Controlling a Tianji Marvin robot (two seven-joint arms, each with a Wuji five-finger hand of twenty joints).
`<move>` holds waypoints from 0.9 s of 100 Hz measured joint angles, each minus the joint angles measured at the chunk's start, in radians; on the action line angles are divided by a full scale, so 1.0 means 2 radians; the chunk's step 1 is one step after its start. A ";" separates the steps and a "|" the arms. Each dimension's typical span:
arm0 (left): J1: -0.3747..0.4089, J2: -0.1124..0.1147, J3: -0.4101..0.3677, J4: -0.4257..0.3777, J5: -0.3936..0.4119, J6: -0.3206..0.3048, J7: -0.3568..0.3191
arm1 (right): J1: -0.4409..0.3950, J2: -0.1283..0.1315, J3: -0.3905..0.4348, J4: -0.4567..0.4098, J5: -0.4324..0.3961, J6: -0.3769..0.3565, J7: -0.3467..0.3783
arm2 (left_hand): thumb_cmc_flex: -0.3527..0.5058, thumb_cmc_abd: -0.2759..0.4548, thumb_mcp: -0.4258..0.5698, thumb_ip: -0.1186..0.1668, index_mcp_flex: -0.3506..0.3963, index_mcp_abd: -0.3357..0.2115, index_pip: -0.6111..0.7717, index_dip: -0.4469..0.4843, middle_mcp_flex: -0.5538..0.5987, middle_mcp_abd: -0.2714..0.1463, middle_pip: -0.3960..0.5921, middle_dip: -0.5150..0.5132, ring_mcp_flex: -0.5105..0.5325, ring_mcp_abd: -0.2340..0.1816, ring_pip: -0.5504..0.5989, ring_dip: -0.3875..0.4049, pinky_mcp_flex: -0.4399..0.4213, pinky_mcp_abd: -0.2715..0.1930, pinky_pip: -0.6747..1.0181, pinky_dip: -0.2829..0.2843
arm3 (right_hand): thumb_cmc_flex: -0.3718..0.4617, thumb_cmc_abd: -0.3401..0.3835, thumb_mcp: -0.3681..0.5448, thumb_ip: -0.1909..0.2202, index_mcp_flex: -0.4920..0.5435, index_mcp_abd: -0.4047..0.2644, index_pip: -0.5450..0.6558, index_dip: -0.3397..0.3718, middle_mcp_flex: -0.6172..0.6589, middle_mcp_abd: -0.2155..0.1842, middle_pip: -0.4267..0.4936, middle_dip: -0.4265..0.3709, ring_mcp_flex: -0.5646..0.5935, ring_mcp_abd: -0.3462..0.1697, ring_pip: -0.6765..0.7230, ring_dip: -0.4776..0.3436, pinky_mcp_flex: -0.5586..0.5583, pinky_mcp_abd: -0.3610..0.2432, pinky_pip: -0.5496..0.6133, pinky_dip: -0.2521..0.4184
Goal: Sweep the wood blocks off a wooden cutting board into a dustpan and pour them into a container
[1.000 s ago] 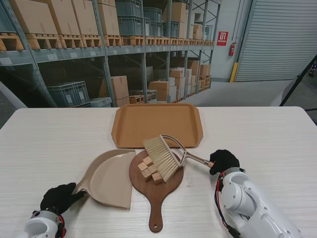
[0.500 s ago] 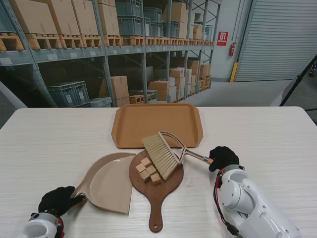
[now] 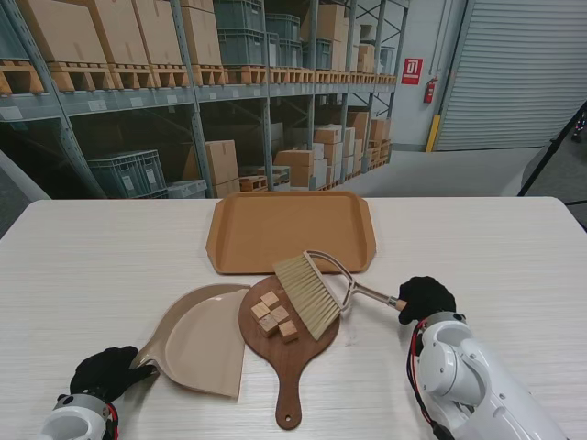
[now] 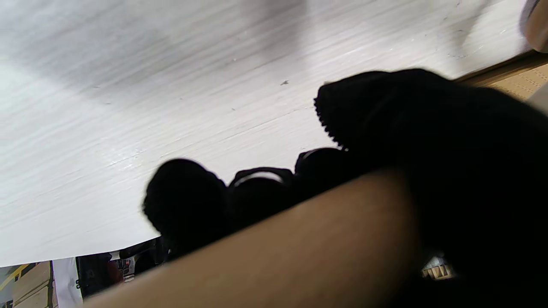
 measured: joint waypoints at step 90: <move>0.002 0.001 -0.001 -0.005 0.004 -0.005 -0.007 | 0.021 -0.005 -0.069 0.003 0.015 0.039 -0.019 | -0.005 -0.022 0.017 0.001 0.007 -0.004 0.007 -0.006 0.007 -0.001 0.006 0.000 0.003 0.000 -0.006 0.000 0.001 0.001 0.000 -0.006 | 0.005 0.000 0.007 -0.028 0.000 0.000 -0.002 0.002 0.001 0.000 -0.008 0.000 0.000 -0.001 -0.012 -0.015 0.000 0.000 0.000 -0.012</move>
